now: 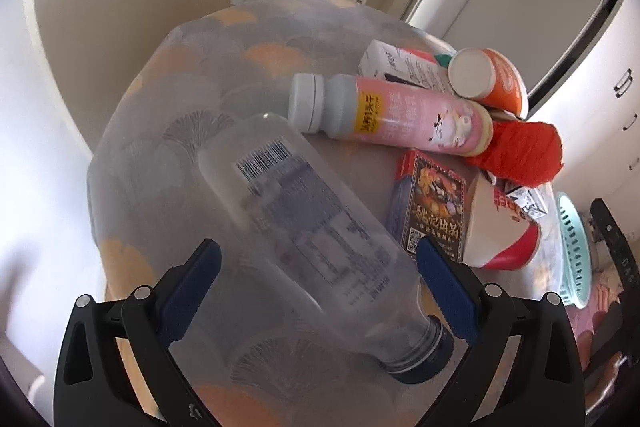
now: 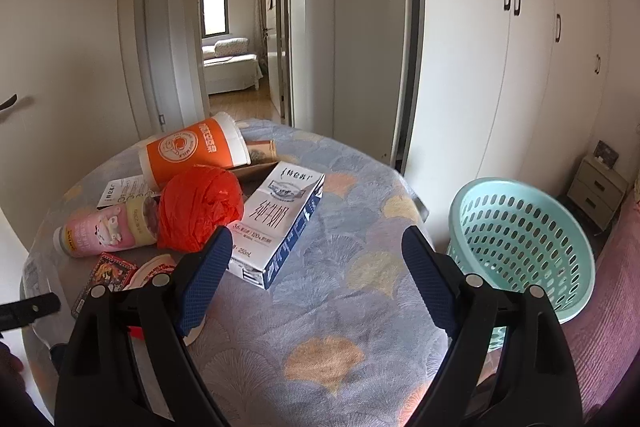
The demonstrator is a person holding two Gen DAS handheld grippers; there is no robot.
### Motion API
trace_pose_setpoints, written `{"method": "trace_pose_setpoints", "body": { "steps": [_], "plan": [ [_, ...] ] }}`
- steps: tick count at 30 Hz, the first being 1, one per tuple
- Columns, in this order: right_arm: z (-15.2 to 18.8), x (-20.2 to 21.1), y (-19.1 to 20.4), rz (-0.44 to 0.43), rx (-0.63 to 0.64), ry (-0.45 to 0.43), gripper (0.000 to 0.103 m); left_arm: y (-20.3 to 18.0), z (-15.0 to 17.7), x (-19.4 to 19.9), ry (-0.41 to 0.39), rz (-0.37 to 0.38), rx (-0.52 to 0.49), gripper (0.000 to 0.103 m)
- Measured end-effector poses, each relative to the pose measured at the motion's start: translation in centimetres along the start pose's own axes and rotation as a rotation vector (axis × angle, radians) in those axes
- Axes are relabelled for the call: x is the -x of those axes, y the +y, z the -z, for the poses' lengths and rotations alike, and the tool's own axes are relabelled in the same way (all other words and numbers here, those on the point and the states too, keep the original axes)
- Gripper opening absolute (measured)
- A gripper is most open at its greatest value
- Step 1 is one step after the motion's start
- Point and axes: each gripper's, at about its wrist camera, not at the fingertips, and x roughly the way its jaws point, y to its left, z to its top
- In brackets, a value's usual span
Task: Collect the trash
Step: 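Grasp the clear plastic bottle with left gripper while right gripper grasps the red bag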
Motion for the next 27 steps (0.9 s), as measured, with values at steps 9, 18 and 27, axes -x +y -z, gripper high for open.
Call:
{"method": "trace_pose_setpoints", "body": {
  "steps": [9,18,27],
  "plan": [
    [0.9,-0.6,1.8,-0.121,0.034,0.045,0.081,-1.1,0.2,-0.3,-0.002,-0.065,-0.073,0.076],
    [-1.9,-4.2,3.4,-0.245,0.026,0.123,0.069,-0.5,0.7,1.0,-0.02,-0.018,-0.109,0.063],
    [-3.7,-9.0,6.2,-0.322,0.034,0.211,0.074,0.0,0.8,2.2,-0.046,0.013,-0.128,0.059]
  ]
}}
